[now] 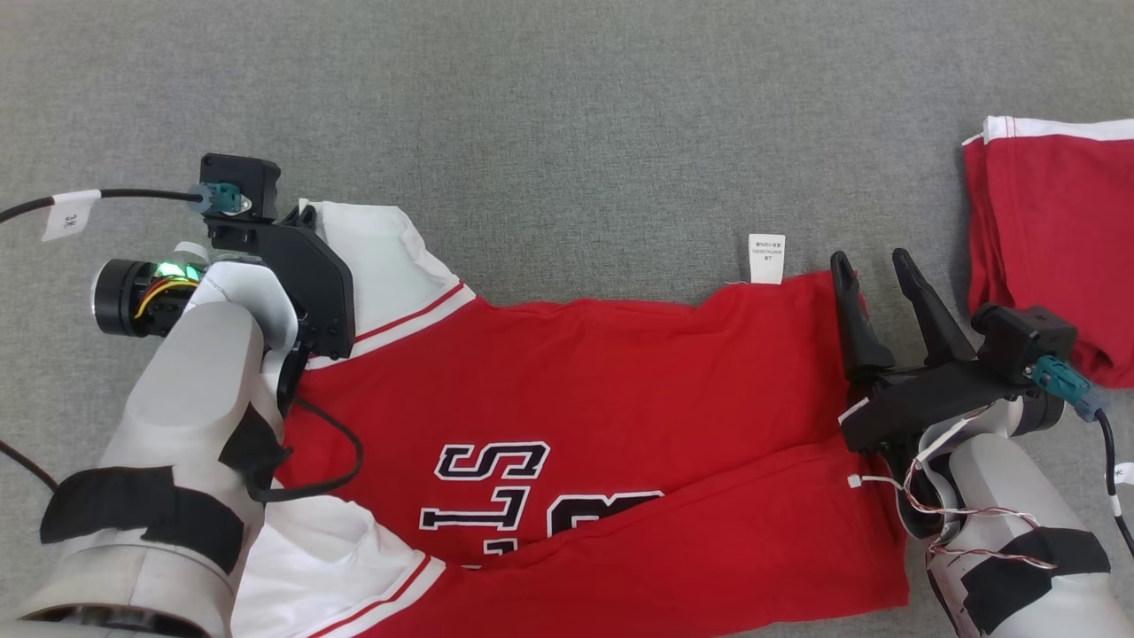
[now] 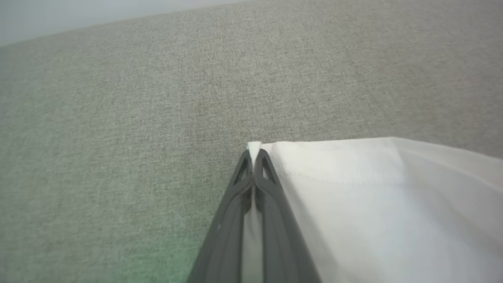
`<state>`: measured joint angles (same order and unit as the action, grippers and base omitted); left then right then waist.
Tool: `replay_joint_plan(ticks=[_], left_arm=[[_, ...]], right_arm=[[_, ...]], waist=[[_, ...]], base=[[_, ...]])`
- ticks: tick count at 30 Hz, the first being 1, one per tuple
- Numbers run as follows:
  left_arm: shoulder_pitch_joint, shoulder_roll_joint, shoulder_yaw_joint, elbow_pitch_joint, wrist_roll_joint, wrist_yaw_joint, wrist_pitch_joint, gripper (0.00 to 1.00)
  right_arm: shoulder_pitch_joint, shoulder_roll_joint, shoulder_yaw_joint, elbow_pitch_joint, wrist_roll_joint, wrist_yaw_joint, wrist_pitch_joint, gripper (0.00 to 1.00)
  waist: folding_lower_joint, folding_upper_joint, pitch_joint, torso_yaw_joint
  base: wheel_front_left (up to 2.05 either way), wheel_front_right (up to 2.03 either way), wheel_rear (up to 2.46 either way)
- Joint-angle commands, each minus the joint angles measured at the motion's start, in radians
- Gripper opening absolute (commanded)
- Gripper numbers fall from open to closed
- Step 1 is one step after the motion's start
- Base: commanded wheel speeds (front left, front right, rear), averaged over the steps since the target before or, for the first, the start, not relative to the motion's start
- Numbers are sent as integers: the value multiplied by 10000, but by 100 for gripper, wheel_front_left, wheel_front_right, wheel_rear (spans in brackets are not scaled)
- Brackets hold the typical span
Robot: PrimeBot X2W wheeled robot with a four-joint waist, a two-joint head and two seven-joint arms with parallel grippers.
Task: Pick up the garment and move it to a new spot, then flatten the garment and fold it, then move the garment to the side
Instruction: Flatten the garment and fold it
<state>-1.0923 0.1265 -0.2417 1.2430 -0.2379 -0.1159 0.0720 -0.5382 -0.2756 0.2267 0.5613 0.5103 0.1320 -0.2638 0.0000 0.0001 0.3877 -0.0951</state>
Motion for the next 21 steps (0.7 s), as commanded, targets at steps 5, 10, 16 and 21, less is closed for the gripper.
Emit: replay_joint_plan(ticks=[5,10,16,21], left_arm=[[-111,-67,-192,95,-52,-84,-294,0],[-250,50,-502,28,59,-145,-596,0],[-212,30,-757,52,-147,-145,-799,0],[28,27,-956,76,-390,-142,-829,0]], right_arm=[[-106,67,-10,135,186,-27,2,100],[-592,-86,496,645,907,-27,333,100],[-1268,-546,1401,1055,1733,-27,1778,100],[-942,-978,1730,731,2332,-27,2763,100]], waist=[[0,-1,-108,95],[0,-1,-182,177],[0,-1,-394,212],[0,-1,-609,137]], base=[[0,0,0],[0,0,0],[0,0,0],[0,0,0]])
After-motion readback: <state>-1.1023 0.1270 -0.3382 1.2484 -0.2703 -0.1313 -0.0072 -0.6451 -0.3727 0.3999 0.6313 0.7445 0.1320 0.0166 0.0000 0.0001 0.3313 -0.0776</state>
